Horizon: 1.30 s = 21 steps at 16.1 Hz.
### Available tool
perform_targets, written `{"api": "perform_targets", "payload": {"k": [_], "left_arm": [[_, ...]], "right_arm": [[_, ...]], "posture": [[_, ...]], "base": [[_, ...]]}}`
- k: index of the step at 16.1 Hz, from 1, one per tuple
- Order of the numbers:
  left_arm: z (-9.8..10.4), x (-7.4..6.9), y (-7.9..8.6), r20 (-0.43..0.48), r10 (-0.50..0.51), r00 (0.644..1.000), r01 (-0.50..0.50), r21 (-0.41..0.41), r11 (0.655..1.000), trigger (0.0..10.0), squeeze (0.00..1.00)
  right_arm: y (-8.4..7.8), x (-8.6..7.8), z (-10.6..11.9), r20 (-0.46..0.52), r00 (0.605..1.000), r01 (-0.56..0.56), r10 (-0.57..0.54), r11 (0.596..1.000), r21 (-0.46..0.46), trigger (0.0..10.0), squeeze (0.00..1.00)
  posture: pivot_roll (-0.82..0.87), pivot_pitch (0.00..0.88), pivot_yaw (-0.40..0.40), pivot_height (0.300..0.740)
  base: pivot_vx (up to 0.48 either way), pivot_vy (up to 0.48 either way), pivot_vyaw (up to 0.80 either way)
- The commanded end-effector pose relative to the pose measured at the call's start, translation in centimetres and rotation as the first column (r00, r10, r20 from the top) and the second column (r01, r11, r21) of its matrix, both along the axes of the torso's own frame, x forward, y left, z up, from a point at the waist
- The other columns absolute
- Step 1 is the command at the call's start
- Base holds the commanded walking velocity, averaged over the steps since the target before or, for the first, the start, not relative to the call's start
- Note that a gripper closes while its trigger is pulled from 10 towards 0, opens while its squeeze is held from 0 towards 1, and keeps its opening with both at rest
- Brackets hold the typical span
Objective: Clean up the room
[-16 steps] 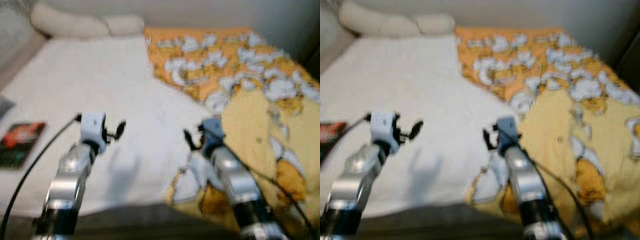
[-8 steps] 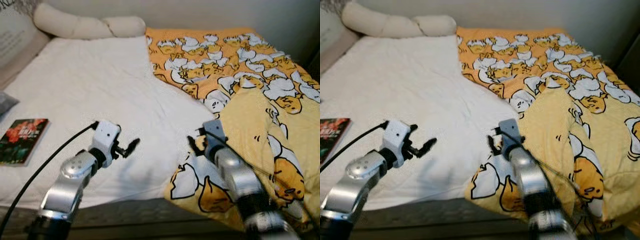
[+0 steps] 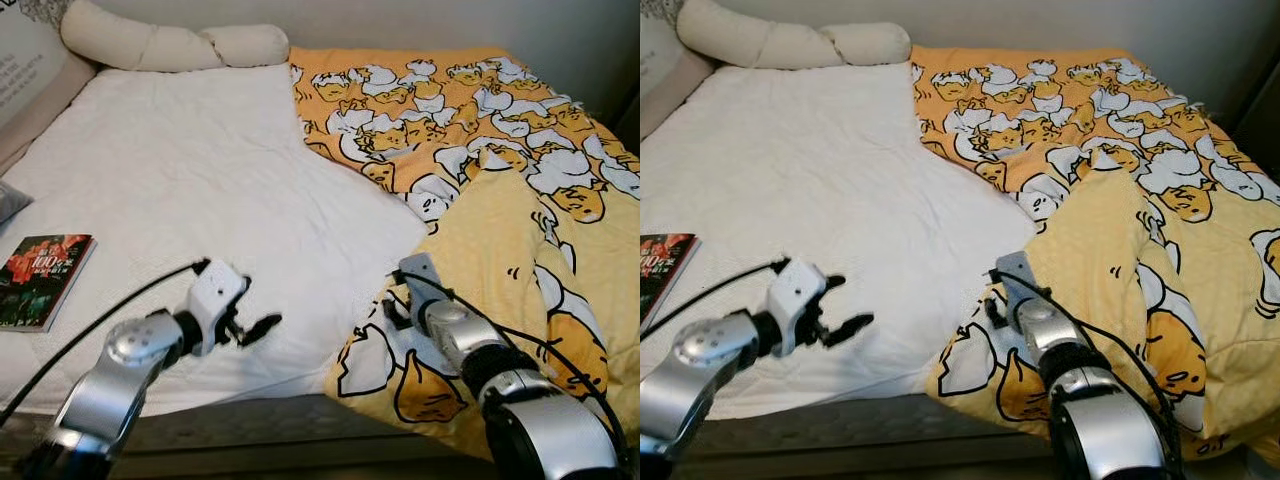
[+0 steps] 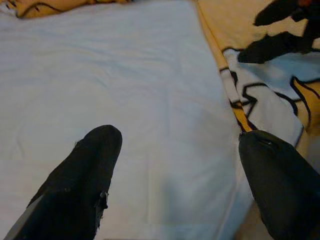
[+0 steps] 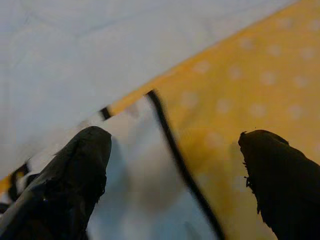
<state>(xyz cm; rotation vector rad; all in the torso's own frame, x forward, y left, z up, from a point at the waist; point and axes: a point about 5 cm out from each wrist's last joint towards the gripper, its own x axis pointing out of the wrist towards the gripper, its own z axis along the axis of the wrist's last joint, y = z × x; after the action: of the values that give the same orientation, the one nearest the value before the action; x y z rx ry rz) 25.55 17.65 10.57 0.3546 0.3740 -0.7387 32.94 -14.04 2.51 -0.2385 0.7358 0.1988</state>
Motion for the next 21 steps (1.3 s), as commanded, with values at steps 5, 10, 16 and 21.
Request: {"api": "perform_targets", "payload": {"k": [5, 10, 16, 21], "left_arm": [[0.3, -1.7, -0.4, -0.039, -0.033, 0.999, 0.033, 0.011, 0.999, 10.0, 0.0], [0.6, -2.5, -0.3, -0.061, -0.032, 0.998, 0.033, 0.018, 0.999, 10.0, 0.0], [0.7, -3.8, 0.2, -0.091, -0.019, 0.996, 0.022, 0.033, 0.999, 10.0, 0.0], [0.7, -4.0, 0.1, -0.098, -0.018, 0.995, 0.022, 0.034, 0.999, 10.0, 0.0]], "right_arm": [[0.0, -1.2, -1.5, -0.063, 0.997, 0.04, -0.039, 0.999, 0.017, 2.1, 0.0], [-0.1, -2.3, -2.7, -0.123, 0.984, 0.139, -0.125, 0.984, 0.114, 0.0, 0.0], [-0.3, -3.4, -3.7, -0.169, 0.976, 0.161, -0.139, 0.98, 0.118, 0.0, 0.0], [-0.6, -3.7, -4.0, -0.179, 0.972, 0.172, -0.149, 0.978, 0.12, 0.0, 0.0]], "posture": [[0.26, 0.0, -0.021, 0.74], [0.29, 0.0, -0.019, 0.74], [0.31, 0.0, -0.009, 0.74], [0.31, 0.0, -0.005, 0.74]], "base": [[0.0, 0.0, 0.0], [0.0, 0.0, 0.0], [0.0, 0.0, 0.0], [0.0, 0.0, 0.0]]}}
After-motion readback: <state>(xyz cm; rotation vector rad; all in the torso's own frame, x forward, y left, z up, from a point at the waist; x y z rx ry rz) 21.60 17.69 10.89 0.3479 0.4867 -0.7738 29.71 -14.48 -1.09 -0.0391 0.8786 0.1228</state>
